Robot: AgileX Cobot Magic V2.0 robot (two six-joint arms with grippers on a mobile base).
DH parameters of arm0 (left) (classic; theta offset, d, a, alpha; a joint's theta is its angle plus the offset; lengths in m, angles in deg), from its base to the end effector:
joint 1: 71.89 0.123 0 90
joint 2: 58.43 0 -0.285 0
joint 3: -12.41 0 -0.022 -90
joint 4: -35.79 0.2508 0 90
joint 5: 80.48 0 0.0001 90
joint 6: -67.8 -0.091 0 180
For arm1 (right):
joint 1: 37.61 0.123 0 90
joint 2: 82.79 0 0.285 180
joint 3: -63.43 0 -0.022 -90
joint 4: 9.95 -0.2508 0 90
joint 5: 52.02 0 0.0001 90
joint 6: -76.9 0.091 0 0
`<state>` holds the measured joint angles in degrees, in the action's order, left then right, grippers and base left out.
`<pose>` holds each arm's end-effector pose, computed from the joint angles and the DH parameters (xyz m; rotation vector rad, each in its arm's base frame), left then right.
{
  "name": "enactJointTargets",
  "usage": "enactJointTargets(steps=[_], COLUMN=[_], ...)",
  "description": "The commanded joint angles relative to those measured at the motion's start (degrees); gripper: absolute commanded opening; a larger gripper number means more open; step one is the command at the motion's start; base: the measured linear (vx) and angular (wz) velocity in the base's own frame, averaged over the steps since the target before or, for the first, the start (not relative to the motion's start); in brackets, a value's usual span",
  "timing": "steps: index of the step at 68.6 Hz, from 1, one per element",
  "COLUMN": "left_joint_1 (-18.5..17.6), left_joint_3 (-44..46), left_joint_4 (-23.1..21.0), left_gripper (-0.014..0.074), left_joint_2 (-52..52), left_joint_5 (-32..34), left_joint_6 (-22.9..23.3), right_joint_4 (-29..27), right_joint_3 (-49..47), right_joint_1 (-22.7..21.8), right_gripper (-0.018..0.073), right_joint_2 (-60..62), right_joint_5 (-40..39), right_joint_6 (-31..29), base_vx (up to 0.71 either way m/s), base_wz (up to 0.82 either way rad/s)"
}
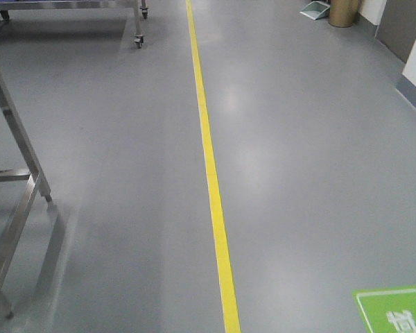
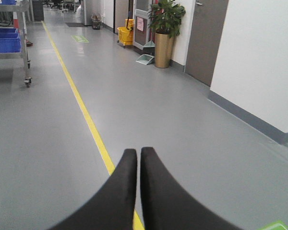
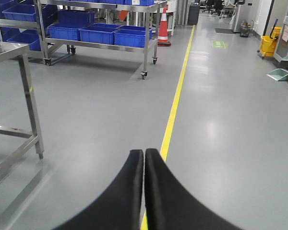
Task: Move and align brake pads A on conveyor
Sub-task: 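Drive back along the yellow floor line toward the steel table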
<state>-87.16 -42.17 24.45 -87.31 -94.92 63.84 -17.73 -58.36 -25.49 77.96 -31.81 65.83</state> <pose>0.0829 -0.0273 0.2989 0.1599 1.7074 -0.3314 0.0588 0.0170 0.2809 -0.2700 1.6822 0.1486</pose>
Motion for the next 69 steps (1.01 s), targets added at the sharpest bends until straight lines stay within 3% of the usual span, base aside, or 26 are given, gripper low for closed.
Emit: enactJointTargets(steps=[1,69], left_joint_1=[-0.25,-0.25], left_joint_3=[1.44,1.44], left_joint_4=[-0.37,-0.37], left_gripper=[-0.0006,-0.0006], left_joint_2=[-0.51,-0.51], left_joint_5=[4.31,4.31], left_joint_6=[0.09,0.09], right_joint_4=[-0.12,-0.12], right_joint_3=[-1.47,-1.47], right_joint_1=[-0.15,-0.15], right_gripper=[-0.0006,-0.0006], right_joint_2=[-0.58,-0.58], right_joint_5=[-4.31,-4.31], right_joint_6=[-0.41,-0.41], base_vx=[0.65,0.63], base_wz=[0.06,0.05])
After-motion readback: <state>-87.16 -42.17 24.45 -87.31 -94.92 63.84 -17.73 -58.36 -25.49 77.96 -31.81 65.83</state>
